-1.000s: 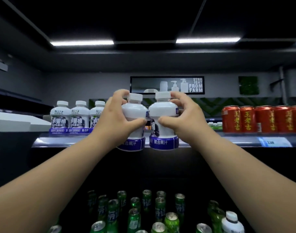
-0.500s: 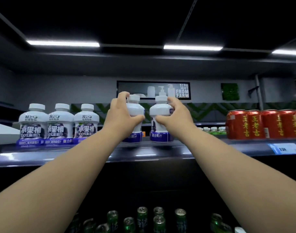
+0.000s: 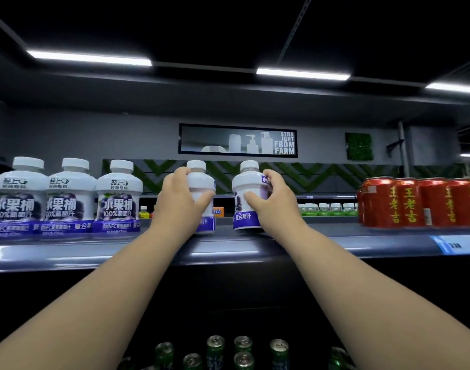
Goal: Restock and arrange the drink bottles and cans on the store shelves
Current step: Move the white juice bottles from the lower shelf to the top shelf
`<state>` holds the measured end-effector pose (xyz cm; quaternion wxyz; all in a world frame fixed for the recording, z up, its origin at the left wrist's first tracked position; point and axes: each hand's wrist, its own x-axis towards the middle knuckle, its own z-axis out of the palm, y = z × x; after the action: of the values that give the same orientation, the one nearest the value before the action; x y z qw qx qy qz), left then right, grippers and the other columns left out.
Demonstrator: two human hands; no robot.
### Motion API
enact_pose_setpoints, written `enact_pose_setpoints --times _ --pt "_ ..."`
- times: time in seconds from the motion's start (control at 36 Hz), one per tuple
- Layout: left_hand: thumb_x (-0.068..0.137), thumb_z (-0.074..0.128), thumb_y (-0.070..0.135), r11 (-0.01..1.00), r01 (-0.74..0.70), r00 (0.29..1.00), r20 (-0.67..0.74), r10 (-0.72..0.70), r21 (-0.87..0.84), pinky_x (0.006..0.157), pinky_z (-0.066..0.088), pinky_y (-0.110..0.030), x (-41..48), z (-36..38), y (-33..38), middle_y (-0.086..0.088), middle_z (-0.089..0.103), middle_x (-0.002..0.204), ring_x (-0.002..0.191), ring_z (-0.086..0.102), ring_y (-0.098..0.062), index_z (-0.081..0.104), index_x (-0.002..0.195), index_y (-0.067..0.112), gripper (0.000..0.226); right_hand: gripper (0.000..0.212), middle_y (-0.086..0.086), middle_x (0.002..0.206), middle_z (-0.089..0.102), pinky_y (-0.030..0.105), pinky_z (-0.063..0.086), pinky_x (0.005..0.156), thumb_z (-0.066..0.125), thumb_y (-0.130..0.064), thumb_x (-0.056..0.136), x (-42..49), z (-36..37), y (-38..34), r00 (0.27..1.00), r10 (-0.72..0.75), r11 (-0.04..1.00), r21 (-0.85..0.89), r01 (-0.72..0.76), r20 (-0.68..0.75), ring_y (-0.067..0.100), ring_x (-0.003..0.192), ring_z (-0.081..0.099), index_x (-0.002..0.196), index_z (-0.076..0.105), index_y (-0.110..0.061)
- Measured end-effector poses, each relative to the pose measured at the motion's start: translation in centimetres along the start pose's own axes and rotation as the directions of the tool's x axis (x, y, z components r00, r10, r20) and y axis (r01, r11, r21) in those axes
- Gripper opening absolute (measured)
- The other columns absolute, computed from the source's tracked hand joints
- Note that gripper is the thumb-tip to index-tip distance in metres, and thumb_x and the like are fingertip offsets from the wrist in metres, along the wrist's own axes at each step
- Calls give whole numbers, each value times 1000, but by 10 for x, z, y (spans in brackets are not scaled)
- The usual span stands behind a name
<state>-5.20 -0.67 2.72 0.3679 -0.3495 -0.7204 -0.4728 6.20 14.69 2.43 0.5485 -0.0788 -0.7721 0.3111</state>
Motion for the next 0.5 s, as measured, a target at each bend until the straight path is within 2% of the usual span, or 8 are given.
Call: enact_pose_setpoints --times 0.14,0.22,0.33,0.42,0.5 --pt "89 67 45 995 -47 999 4 47 93 98 48 -46 -7 4 0 -6 40 140 115 52 -28 32 143 23 68 64 -1 135 54 28 44 84 68 -29 91 3 3 4 1000 -15 1000 0 15 0 14 109 54 148 39 -25" --pt "86 69 46 988 -66 998 10 65 143 98 43 -43 -11 4 1 -6 36 143 119 50 -29 27 146 22 77 65 -1 135 54 24 46 81 70 -27 92 3 3 7 1000 -22 1000 10 21 21 14 110 56 148 39 -25" --pt "79 72 60 948 -29 999 41 16 316 96 44 -45 -17 5 6 -9 28 147 125 48 -33 11 151 22 102 67 -1 138 50 31 48 92 71 -26 90 1 1 10 998 -44 998 -37 46 48 15 112 56 148 37 -26" --pt "72 68 73 924 97 993 20 -113 371 93 45 -46 -18 3 3 -14 36 141 123 51 -36 9 150 21 111 86 1 145 43 38 47 98 74 -43 82 -2 -1 10 997 14 995 -97 -7 70 19 120 52 153 27 -28" --pt "70 65 78 911 129 991 -10 -136 392 89 47 -46 -19 3 -1 -13 51 135 122 54 -36 13 147 17 111 111 7 144 42 42 45 97 75 -67 73 -9 3 6 997 22 945 -326 5 77 29 126 50 156 14 -25"
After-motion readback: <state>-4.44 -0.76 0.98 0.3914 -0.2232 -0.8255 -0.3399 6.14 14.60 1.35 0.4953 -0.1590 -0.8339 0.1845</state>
